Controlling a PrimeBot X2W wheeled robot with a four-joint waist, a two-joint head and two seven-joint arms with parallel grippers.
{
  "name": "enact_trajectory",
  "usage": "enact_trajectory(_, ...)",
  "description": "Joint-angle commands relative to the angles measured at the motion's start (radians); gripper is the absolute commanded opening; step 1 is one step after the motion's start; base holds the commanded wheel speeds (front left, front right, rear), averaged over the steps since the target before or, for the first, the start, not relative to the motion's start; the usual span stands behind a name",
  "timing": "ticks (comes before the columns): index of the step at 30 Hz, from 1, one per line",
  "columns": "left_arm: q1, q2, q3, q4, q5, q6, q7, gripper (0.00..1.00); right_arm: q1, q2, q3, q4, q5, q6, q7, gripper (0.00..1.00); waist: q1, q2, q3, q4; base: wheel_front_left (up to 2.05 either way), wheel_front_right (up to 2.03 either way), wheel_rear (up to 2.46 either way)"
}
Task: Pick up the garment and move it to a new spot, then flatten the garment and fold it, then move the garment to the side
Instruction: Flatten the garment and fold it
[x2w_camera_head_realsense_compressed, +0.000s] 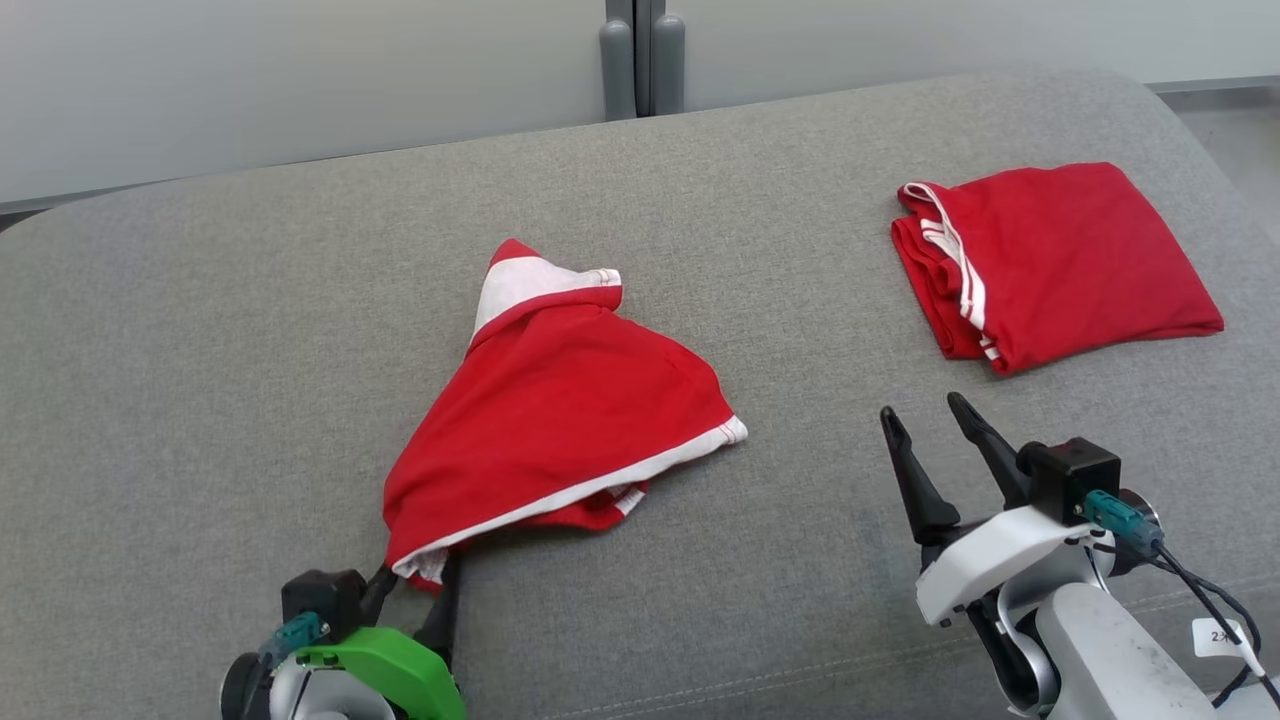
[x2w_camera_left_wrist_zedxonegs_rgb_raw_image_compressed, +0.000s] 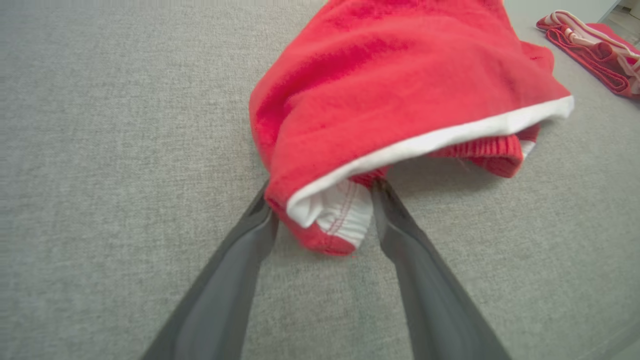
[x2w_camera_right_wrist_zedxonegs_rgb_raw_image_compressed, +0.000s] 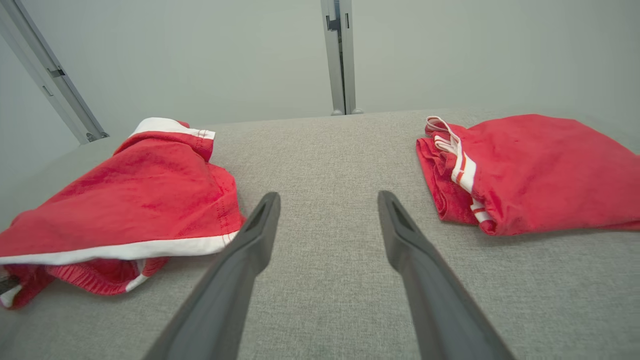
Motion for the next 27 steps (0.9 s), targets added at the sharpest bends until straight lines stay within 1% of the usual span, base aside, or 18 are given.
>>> enact_trajectory(1,-0.026,0.022,0.002,-0.002,-0.004,-0.003,-0.003,0.0,-0.01,-0.006,-0.001,0.002,0.003,-0.001,-0.004,1.0,0.0,-0.0001,0.002,-0.005,0.0,0.0,0.0)
enact_trajectory(4,-0.037,0.051,0.019,-0.031,0.021,-0.003,-0.003,0.0,-0.002,-0.006,-0.01,0.003,0.001,-0.001,-0.004,1.0,0.0,-0.0001,-0.004,-0.002,0.0,0.0,0.0)
enact_trajectory(13,-0.079,0.099,0.057,-0.088,0.102,-0.003,-0.003,0.0,0.011,0.005,-0.006,0.006,-0.004,-0.001,-0.004,1.0,0.0,-0.0001,-0.031,0.016,0.0,0.0,0.0)
enact_trajectory(18,-0.145,0.129,0.037,-0.081,0.134,-0.003,-0.003,0.0,0.015,0.008,0.003,0.01,-0.002,-0.001,-0.004,1.0,0.0,-0.0001,-0.045,0.016,0.0,0.0,0.0)
enact_trajectory(22,-0.211,0.161,0.015,-0.068,0.139,-0.003,-0.003,0.0,0.017,0.01,0.009,0.012,0.001,-0.001,-0.004,1.0,0.0,-0.0001,-0.052,0.008,0.0,0.0,0.0)
enact_trajectory(27,-0.272,0.204,-0.002,-0.071,0.174,-0.003,-0.003,0.0,0.02,0.009,0.006,0.008,0.003,-0.001,-0.004,1.0,0.0,-0.0001,-0.053,-0.005,0.0,0.0,0.0)
